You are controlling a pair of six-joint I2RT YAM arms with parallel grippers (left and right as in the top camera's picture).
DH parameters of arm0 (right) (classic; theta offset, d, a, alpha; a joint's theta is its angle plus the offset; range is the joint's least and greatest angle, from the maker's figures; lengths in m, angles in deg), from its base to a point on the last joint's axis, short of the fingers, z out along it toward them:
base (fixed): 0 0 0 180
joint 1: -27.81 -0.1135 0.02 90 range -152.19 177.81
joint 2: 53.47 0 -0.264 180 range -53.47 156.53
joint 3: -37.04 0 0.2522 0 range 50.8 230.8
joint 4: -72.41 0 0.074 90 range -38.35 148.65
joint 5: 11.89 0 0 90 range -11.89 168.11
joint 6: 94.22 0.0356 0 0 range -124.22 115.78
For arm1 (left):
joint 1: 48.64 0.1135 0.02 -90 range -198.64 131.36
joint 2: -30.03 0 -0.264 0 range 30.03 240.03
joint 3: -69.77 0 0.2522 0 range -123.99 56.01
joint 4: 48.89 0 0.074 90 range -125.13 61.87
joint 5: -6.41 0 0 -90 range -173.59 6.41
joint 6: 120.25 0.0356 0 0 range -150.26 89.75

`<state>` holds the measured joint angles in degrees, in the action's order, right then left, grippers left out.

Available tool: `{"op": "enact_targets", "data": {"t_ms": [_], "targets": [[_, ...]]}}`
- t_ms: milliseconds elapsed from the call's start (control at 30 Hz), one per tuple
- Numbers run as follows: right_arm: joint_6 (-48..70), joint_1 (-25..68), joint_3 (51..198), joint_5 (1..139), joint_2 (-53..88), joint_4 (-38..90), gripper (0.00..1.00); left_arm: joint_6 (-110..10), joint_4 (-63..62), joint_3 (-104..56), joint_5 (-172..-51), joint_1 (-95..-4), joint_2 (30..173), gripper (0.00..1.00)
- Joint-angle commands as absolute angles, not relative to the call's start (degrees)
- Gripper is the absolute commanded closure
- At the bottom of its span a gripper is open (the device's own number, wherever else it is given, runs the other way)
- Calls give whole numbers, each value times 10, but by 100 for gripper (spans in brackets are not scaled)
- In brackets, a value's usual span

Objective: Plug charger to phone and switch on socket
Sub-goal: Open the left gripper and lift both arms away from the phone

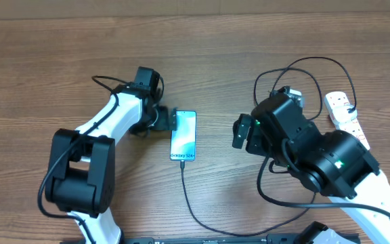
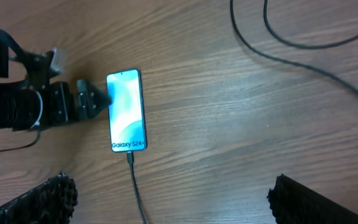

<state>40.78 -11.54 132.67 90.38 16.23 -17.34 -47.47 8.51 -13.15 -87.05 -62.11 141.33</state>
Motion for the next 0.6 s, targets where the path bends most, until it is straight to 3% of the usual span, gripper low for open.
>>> {"op": "enact_targets", "data": {"t_ms": [0,167,400,467,567], "targets": [[427,-113,1329,899,174,-181,0,-515,142,-116,-733,-609,1501,0],[427,-113,1324,901,199,-200,0,-552,229,-202,-710,-609,1479,0],[431,-113,1321,905,247,-200,0,-542,228,-239,-728,-611,1319,1],[454,-113,1321,905,259,-201,0,-523,212,-239,-760,-611,1265,0],[507,-113,1321,930,277,-207,0,-457,167,-239,-913,-611,1185,0]]}}
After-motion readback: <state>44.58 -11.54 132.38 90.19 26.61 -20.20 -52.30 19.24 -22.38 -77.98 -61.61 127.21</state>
